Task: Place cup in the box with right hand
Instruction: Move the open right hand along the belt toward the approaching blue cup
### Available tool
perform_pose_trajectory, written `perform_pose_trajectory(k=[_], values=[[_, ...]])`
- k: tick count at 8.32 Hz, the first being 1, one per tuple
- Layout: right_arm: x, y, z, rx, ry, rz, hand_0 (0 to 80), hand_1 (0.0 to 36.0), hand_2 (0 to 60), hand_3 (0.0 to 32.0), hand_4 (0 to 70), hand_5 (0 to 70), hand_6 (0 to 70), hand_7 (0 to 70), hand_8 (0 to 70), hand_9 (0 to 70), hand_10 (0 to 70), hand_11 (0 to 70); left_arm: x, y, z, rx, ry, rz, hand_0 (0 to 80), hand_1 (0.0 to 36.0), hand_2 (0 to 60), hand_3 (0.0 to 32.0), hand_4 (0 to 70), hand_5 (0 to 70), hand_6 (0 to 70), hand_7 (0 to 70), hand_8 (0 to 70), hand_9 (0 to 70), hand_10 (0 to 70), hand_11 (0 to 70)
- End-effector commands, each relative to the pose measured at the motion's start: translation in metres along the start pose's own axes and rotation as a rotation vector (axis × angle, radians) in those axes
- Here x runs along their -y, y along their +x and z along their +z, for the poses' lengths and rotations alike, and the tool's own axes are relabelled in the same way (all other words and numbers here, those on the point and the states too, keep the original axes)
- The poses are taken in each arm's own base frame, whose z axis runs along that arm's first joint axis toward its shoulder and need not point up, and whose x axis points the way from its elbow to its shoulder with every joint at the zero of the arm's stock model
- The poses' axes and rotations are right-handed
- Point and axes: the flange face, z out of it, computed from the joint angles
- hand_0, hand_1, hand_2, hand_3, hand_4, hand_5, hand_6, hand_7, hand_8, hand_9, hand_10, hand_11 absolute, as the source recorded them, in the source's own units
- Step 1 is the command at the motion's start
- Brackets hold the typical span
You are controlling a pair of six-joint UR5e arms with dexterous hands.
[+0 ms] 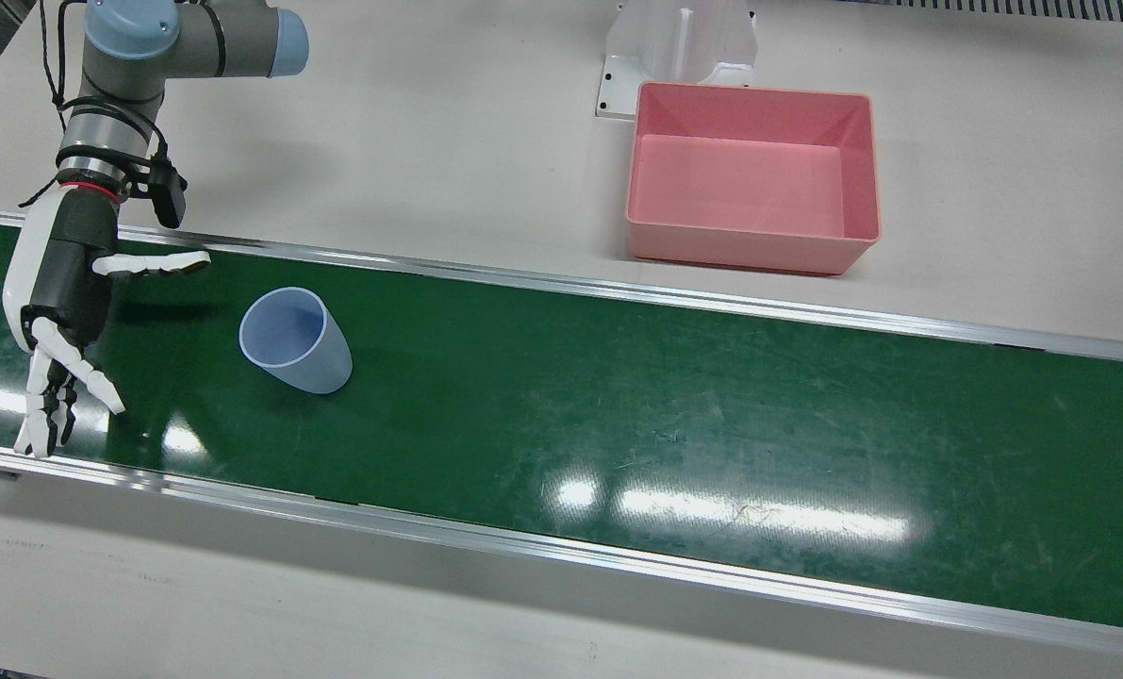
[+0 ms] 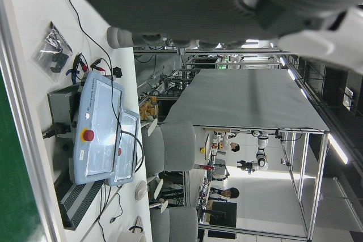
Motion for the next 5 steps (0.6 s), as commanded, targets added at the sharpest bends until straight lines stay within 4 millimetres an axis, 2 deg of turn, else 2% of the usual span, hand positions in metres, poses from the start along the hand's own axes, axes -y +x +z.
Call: perform_pose_trajectory(k=[1, 5], values=[[-0.0006, 0.0008, -0.0002, -0.001, -0.001, 0.001, 50.3, 10.5, 0.0, 0.0, 19.2, 4.2, 4.6, 12.6, 0.0, 2.9, 4.7, 8.4, 0.0004, 0.0, -0.0003, 0.0, 0.0, 0.0, 0.0, 0.0, 0.0, 0.0, 0.0, 0.0, 0.0, 0.0, 0.0, 0.0, 0.0, 0.0], [-0.0032, 0.0084, -0.002, -0.015, -0.005, 0.002, 50.3, 10.6, 0.0, 0.0, 18.4, 4.2, 4.5, 12.3, 0.0, 2.4, 4.5, 8.1, -0.0004, 0.0001, 0.0003, 0.0, -0.001, 0.0, 0.0, 0.0, 0.0, 0.0, 0.0, 0.0, 0.0, 0.0, 0.0, 0.0, 0.0, 0.0]])
